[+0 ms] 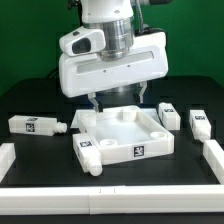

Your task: Assemble desk

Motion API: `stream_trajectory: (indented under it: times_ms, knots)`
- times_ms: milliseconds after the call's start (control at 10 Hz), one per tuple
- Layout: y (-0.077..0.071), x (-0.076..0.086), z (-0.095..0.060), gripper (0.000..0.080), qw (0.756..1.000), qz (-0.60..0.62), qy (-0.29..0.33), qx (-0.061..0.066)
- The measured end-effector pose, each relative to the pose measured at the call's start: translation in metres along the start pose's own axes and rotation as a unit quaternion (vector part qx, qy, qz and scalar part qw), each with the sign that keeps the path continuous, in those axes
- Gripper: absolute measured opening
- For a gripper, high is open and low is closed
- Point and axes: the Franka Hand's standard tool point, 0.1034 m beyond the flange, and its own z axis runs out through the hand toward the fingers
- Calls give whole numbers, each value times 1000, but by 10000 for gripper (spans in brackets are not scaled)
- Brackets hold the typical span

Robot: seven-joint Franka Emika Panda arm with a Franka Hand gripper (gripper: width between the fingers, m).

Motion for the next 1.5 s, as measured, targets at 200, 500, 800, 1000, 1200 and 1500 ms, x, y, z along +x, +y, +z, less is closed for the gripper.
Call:
stream_trajectory:
  times_ms: [200, 500, 800, 1000, 1200, 1500]
  knots:
    - [39, 21, -14, 648, 999, -35, 3, -21]
    - [91, 61, -32, 648, 997, -76, 9, -27]
    - [90, 59, -29, 648, 997, -78, 7, -26]
    - [99, 56, -9, 648, 996, -82, 6, -29]
    - [102, 53, 6, 648, 996, -81, 7, -34]
    - [104, 50, 21, 648, 996, -80, 5, -36]
